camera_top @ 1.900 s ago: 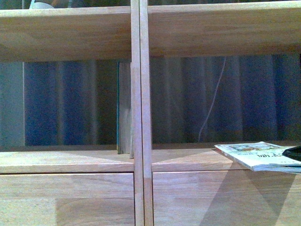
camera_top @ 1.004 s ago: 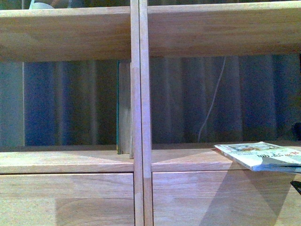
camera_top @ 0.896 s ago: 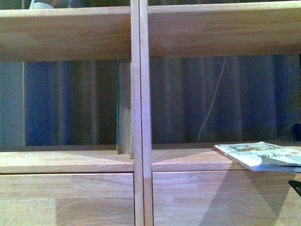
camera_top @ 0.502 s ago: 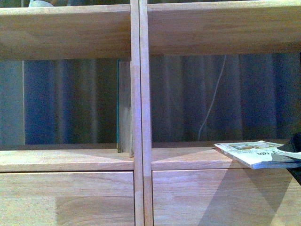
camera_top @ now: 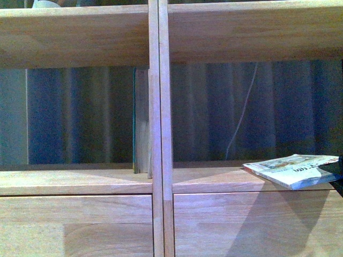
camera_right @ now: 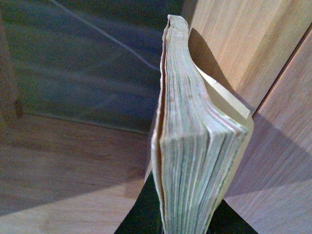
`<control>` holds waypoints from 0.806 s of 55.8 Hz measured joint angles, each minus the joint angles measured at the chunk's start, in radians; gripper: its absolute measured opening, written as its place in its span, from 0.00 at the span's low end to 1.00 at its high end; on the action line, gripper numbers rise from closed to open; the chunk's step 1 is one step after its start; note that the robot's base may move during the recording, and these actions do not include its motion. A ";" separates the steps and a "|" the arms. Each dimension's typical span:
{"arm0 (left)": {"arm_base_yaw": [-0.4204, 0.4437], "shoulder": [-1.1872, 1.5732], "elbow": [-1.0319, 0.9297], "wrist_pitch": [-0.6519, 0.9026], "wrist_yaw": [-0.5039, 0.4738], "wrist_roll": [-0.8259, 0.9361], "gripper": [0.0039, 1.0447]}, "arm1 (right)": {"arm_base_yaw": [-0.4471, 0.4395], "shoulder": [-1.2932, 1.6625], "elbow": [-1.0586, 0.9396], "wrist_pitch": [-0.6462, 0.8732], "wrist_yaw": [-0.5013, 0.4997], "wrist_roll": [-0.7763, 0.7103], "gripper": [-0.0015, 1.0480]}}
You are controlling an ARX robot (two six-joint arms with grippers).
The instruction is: Organize books on shelf
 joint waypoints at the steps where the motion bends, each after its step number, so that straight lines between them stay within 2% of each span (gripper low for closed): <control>1: 0.015 0.017 0.007 0.018 0.015 -0.005 0.93 | -0.002 -0.008 -0.005 0.003 -0.008 0.000 0.07; 6: 0.116 0.144 0.073 0.146 0.105 -0.064 0.93 | -0.008 -0.051 -0.021 0.012 -0.035 0.000 0.07; 10: 0.165 0.231 0.124 0.227 0.159 -0.118 0.93 | -0.013 -0.090 -0.030 0.023 -0.056 -0.001 0.07; 21: 0.189 0.509 0.277 0.415 0.282 -0.340 0.93 | -0.021 -0.196 -0.050 0.050 -0.109 -0.008 0.07; 29: 0.119 0.731 0.433 0.471 0.278 -0.492 0.93 | -0.006 -0.240 -0.069 0.072 -0.132 -0.025 0.07; 36: 0.013 0.914 0.589 0.457 0.227 -0.605 0.93 | 0.021 -0.262 -0.091 0.094 -0.146 -0.040 0.07; 45: -0.142 1.083 0.757 0.412 0.213 -0.726 0.93 | 0.064 -0.294 -0.131 0.126 -0.176 -0.068 0.07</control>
